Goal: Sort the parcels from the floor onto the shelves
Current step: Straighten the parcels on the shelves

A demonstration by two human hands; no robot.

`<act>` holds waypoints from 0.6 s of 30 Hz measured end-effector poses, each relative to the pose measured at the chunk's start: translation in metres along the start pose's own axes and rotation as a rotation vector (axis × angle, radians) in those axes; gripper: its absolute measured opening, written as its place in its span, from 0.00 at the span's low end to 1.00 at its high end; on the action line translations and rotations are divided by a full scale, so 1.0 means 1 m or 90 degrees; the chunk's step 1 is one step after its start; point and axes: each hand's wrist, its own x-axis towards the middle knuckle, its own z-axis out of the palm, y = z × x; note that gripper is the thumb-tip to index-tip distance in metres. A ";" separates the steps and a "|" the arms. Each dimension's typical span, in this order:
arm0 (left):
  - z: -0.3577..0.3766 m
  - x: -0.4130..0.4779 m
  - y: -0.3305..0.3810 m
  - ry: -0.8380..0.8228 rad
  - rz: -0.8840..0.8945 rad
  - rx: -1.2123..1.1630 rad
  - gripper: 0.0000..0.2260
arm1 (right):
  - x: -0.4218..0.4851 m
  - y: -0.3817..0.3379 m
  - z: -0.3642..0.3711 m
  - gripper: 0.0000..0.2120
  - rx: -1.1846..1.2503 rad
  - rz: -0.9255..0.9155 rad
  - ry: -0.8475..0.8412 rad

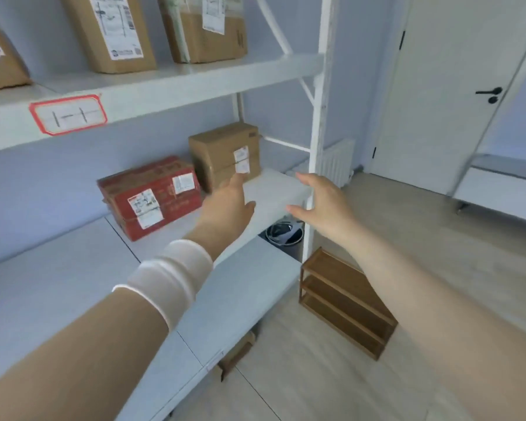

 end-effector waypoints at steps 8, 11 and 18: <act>0.134 -0.042 0.071 -0.204 0.084 0.033 0.21 | -0.118 0.134 -0.017 0.30 -0.072 0.254 -0.034; 0.187 -0.057 0.089 -0.283 0.121 0.031 0.21 | -0.169 0.183 -0.014 0.31 -0.068 0.387 -0.046; 0.309 -0.113 0.129 -0.494 0.228 0.023 0.23 | -0.308 0.258 -0.006 0.30 -0.061 0.689 -0.004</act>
